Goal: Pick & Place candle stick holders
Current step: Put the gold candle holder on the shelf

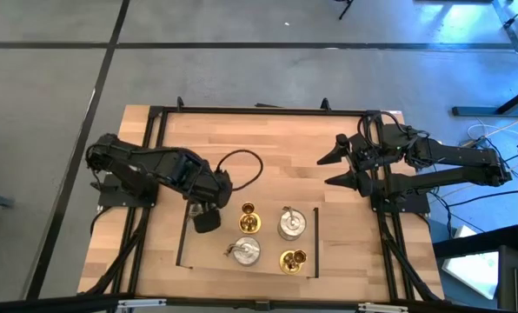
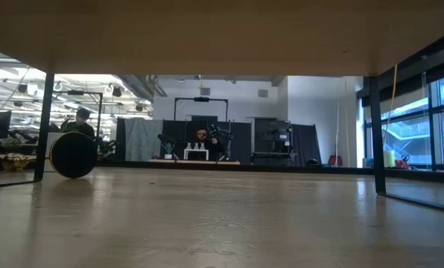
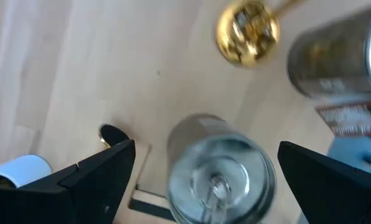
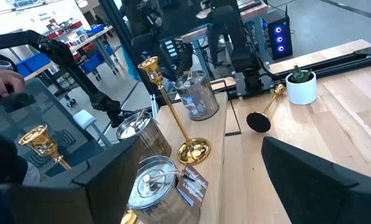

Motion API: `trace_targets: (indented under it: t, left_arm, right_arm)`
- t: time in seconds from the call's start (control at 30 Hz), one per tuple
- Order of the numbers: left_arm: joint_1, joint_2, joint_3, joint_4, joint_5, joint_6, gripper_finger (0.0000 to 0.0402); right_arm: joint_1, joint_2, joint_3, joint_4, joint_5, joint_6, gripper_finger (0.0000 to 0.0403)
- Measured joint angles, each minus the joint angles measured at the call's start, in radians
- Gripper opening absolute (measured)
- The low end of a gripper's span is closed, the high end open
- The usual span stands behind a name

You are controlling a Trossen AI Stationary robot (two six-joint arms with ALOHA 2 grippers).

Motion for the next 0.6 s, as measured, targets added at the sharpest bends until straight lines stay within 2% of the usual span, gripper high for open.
trace_targets:
  t: [0.37,0.6]
  left_arm:
    - [0.073,0.0,0.093,0.0,-0.145,-0.061,0.0391]
    - [0.118,-0.004,0.134,0.0,-0.308,-0.11,0.0391]
  right_arm:
    - [0.0,0.0,0.0,0.0,0.003,0.0,0.0338]
    - [0.0,0.0,0.0,0.0,0.003,0.005,0.0338]
